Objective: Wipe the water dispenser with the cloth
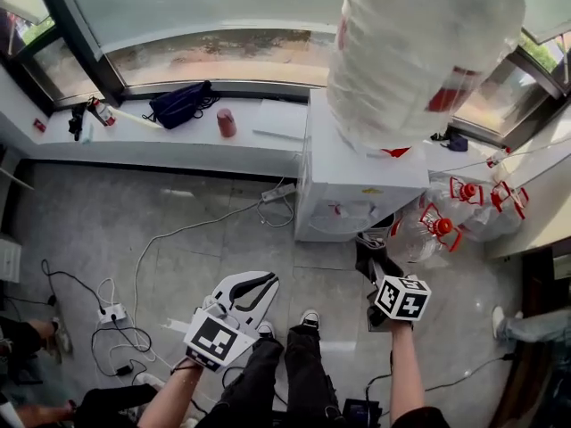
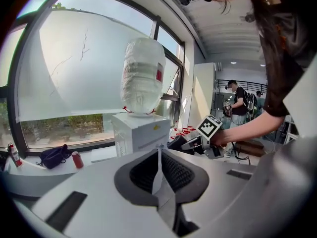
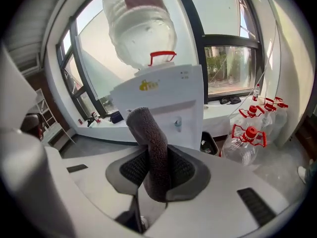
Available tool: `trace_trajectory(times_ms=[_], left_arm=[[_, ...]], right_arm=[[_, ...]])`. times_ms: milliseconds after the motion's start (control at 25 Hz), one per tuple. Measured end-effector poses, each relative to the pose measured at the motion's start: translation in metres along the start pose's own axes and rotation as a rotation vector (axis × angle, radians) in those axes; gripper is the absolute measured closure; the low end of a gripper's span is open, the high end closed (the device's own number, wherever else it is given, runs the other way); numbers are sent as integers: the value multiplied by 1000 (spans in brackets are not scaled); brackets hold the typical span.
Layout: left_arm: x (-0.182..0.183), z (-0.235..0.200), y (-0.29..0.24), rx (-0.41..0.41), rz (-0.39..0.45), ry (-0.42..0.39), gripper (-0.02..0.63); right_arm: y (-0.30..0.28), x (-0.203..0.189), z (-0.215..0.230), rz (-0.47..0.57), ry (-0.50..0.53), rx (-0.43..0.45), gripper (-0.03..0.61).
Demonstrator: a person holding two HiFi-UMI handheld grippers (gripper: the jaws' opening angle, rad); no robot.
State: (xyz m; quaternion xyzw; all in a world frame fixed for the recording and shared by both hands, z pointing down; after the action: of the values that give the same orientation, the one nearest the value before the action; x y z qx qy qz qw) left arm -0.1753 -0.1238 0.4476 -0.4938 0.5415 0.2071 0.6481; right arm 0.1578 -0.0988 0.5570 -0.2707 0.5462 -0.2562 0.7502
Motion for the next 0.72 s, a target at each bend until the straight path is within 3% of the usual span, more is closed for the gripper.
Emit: trace_trajectory(times_ms=[200, 520, 720], left_arm=[[20, 8, 38, 1, 21, 0, 592], [33, 29, 107, 24, 47, 67, 592], [26, 36, 142, 32, 43, 66, 592]], right_arm=[[69, 10, -47, 29, -43, 36, 476], [159, 13, -115, 78, 15, 81, 476], [203, 6, -147, 131, 27, 84, 476]])
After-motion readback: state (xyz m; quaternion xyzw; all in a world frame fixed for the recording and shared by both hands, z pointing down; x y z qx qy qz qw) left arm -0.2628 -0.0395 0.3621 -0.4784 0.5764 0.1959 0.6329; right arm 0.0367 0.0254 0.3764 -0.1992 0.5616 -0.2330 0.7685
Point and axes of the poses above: the fingertips, and each gripper's own axes: y backward along the fingers, z to its right, x out of its top, the point moved 9 cm from there along y, backward along the fingers, and after that the axes turned 1 degree about x, right-handed, at the moved point
